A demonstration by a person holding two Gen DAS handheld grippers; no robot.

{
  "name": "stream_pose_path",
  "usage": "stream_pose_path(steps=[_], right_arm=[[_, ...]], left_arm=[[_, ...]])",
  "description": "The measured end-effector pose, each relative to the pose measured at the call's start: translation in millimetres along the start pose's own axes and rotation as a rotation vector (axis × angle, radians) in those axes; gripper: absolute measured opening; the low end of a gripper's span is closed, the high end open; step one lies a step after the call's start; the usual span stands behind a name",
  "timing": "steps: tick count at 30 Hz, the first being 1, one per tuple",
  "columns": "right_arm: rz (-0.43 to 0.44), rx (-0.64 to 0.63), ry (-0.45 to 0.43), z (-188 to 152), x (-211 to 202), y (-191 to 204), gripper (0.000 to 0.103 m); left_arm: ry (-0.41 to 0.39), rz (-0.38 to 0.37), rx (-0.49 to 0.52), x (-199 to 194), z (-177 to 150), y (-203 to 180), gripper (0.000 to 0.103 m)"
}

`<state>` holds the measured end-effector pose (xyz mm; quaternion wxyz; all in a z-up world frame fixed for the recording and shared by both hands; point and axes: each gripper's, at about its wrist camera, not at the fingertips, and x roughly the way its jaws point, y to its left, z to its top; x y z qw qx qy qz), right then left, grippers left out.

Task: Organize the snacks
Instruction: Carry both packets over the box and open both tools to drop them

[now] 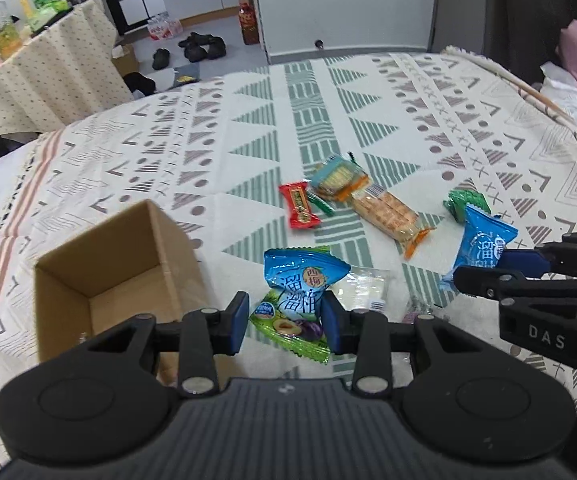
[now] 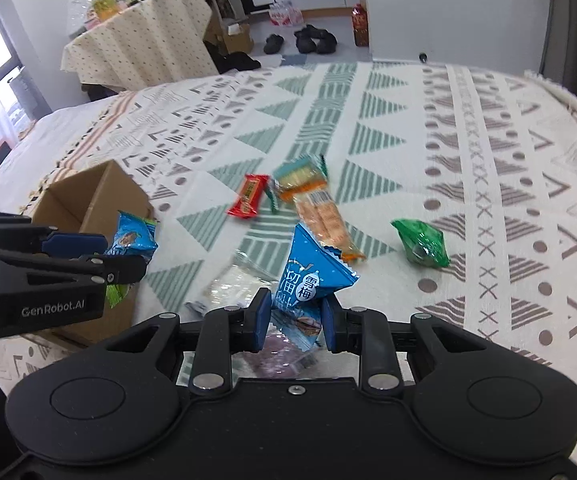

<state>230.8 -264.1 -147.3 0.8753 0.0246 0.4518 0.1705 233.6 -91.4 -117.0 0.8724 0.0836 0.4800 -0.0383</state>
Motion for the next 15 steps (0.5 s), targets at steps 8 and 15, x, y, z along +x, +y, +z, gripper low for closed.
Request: stream_pose_path(steps=[8,15], right_arm=[[0.003,-0.06,-0.052,9,-24,37,0.027],[0.003,-0.105,-0.086,17,-33,70,0.027]], left_arm=[[-0.05,0.016,-0.039,-32,-10,33,0.038],[-0.087,0.037,-0.083,-51,-19,66,0.038]])
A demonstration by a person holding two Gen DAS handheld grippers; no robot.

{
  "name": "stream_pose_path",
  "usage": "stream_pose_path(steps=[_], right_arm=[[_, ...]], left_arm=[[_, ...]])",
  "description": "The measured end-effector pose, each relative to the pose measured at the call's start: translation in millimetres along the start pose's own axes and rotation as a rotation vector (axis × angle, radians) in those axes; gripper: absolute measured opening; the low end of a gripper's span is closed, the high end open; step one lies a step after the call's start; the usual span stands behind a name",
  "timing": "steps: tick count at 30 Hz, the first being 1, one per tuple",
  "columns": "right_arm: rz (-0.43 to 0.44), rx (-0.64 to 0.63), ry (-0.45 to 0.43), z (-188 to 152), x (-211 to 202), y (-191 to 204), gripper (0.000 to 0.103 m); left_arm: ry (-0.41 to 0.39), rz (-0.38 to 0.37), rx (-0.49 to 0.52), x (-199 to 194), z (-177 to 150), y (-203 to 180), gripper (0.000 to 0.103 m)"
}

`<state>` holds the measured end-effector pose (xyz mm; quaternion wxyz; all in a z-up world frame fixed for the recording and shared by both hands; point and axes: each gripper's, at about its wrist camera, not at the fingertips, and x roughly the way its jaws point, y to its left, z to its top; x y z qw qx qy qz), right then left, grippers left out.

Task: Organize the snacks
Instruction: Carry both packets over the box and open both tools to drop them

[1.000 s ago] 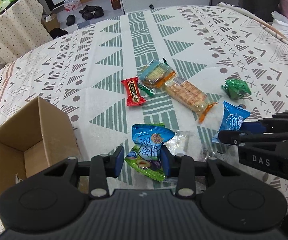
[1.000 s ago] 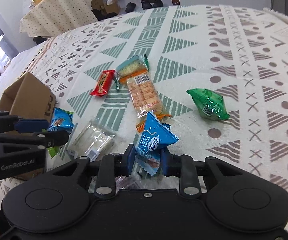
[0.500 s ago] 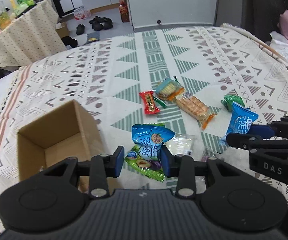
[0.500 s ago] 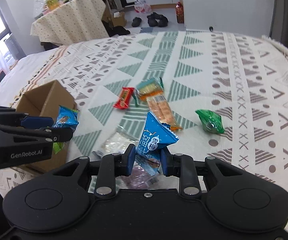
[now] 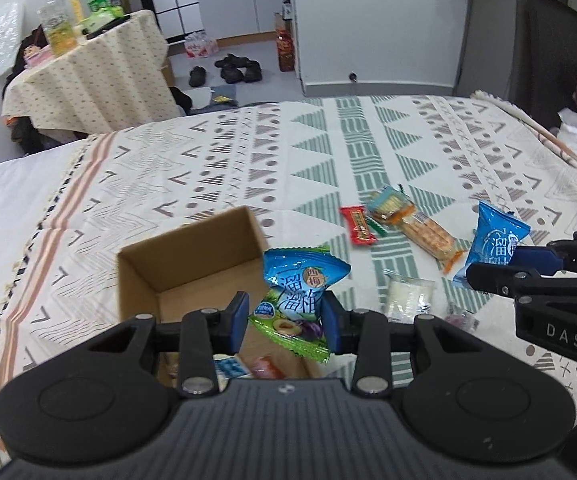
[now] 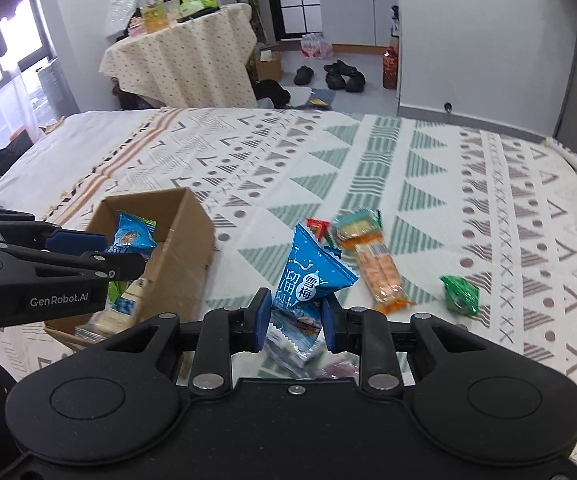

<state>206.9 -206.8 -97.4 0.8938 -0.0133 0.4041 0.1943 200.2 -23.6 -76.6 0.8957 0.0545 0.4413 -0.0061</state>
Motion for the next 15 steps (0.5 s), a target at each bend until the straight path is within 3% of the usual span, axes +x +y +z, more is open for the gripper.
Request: stream_pose_path(steps=[15], right_arm=[[0.01,-0.059,-0.018,14,11,65,0.027]], left_arm=[[-0.027,0.053,-0.075,-13,-18,69,0.038]])
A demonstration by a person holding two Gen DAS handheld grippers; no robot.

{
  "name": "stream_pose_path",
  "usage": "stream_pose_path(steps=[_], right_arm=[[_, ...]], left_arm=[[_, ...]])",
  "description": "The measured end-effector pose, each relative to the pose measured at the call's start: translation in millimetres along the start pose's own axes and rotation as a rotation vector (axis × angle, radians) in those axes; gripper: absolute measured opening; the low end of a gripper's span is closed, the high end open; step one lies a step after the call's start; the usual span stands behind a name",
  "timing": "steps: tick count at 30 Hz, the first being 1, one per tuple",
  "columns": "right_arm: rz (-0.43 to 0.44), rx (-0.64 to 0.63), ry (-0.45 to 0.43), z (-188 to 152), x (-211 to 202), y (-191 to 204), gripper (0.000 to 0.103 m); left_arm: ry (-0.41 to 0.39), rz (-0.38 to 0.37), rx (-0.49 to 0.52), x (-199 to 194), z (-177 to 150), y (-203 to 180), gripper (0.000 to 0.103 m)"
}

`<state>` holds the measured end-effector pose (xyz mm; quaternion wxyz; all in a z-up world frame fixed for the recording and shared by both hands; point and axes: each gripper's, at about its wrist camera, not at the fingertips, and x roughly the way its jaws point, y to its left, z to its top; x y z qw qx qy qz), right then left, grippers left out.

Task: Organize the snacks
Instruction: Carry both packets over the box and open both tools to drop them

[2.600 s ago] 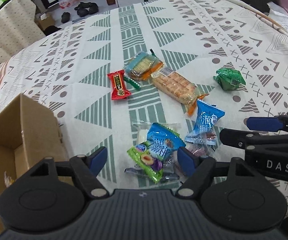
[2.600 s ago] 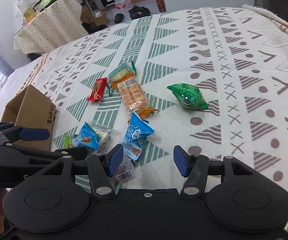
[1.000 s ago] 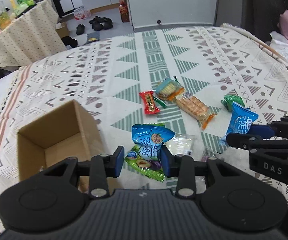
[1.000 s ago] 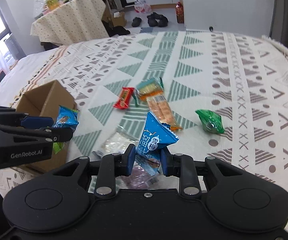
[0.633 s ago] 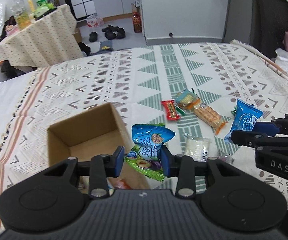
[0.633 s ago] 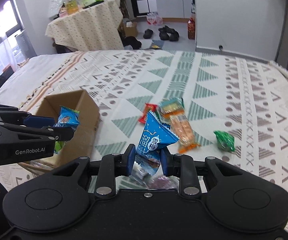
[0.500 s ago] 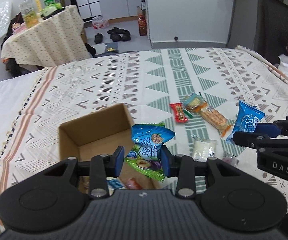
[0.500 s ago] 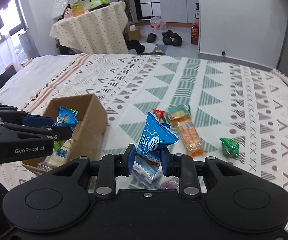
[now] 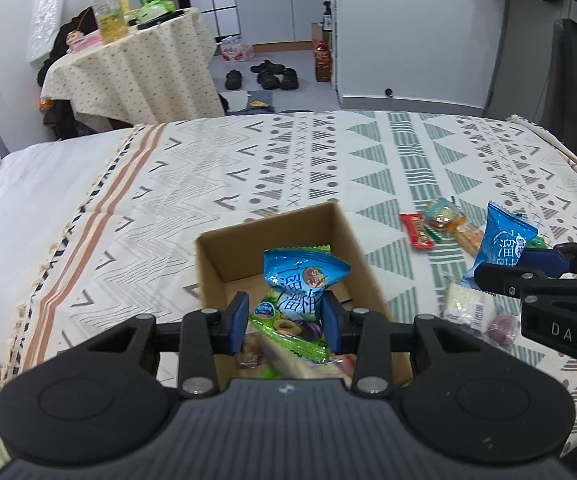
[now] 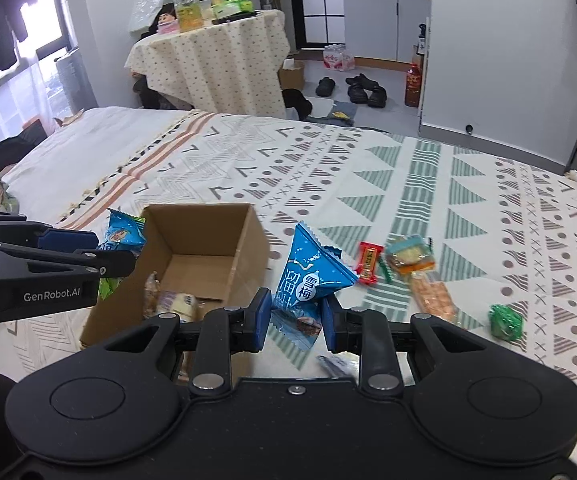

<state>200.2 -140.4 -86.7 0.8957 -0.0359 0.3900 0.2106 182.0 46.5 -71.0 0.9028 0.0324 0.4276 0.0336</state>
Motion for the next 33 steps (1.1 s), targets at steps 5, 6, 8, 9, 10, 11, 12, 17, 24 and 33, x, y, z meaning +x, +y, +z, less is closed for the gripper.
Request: stream_pose_path(steps=[5,6,8,9,10,11,12,17,24,33], right_arm=[[0.008,-0.007,0.007,5,10,17,0.027],[0.01,-0.008,0.008,6,12,20,0.027],[0.016,-0.009,0.011,8,16,27,0.027],[0.02,-0.009,0.012,9,18,29,0.027],[0.022,-0.007,0.013,10,21,32,0.027],[0.023,-0.006,0.014,11,23,34,0.027],[0.025,-0.003,0.013,12,26,36,0.027],[0.044,0.026,0.014,18,36,44,0.027],[0.065,0.124,0.031,22,58,47,0.027],[0.068,0.27,0.075,16,87,39,0.027]], left_arm=[[0.011,0.016,-0.03,6,-6,20,0.038],[0.013,0.018,-0.035,7,-7,23,0.038],[0.017,0.019,-0.046,10,-8,28,0.038],[0.019,0.019,-0.055,12,-8,31,0.038],[0.021,0.018,-0.064,14,-8,34,0.038],[0.023,0.019,-0.076,16,-8,37,0.038],[0.023,0.02,-0.085,18,-8,39,0.038],[0.027,0.021,-0.122,30,-4,47,0.038],[0.062,0.029,-0.203,54,-3,53,0.038],[0.125,0.034,-0.295,84,-7,64,0.038]])
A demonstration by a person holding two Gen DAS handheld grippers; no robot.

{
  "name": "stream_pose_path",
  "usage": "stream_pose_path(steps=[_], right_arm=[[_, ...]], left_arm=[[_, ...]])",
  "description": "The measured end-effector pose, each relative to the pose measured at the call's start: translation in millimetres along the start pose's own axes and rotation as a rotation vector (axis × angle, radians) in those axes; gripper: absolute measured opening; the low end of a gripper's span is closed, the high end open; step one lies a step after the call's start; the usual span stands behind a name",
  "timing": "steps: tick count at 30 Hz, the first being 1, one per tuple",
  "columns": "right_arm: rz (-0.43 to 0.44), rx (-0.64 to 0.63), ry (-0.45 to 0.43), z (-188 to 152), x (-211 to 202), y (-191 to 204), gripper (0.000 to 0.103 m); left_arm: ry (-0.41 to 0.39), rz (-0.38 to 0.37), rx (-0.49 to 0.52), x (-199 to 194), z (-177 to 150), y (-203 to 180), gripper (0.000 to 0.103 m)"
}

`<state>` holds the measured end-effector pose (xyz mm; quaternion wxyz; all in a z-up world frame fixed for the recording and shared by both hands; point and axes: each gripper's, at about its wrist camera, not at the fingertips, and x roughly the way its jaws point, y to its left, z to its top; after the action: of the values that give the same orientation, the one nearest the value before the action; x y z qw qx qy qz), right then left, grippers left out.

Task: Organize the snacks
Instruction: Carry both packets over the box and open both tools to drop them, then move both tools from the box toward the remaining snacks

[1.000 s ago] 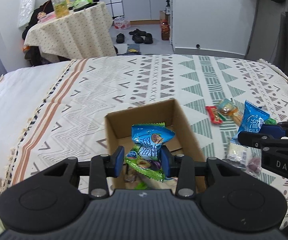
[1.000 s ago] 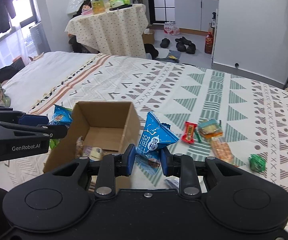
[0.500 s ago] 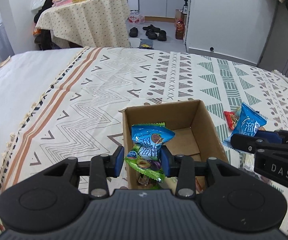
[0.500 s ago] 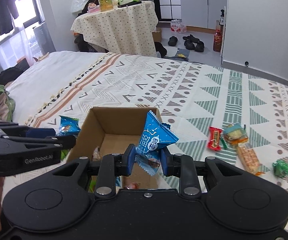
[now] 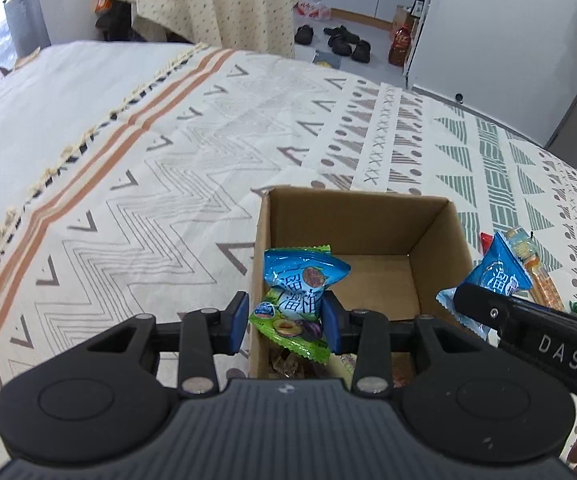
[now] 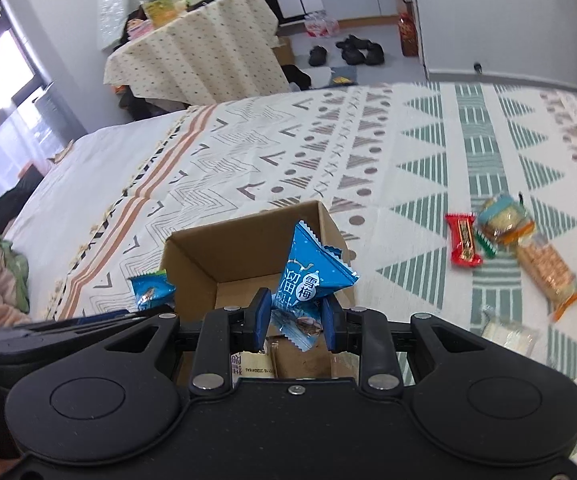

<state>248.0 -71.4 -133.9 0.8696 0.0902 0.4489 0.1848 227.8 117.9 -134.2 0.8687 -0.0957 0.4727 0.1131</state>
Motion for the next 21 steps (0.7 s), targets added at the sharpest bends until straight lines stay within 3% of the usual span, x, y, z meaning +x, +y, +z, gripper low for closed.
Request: stream_pose_path(steps=[8,13,15,18,21], right_arm=[[0.03,0.021,0.002,4,10,5,0.027],[0.048,0.088,0.017,6,13,3,0.029],[0.055,0.11,0.01,6,10,1,0.033],[0.069,0.151,0.001,4,3,-4,0.049],[0.082,0.174,-0.004,3,-2,-7,0.052]], left_arm=[[0.0,-0.012,-0.054,3,5,2,0.038],[0.025,-0.026,-0.144,4,5,5,0.042],[0.031,-0.035,-0.18,2,5,7,0.047],[0.048,-0.052,-0.217,0,4,9,0.058],[0.051,-0.036,-0.219,-5,2,5,0.068]])
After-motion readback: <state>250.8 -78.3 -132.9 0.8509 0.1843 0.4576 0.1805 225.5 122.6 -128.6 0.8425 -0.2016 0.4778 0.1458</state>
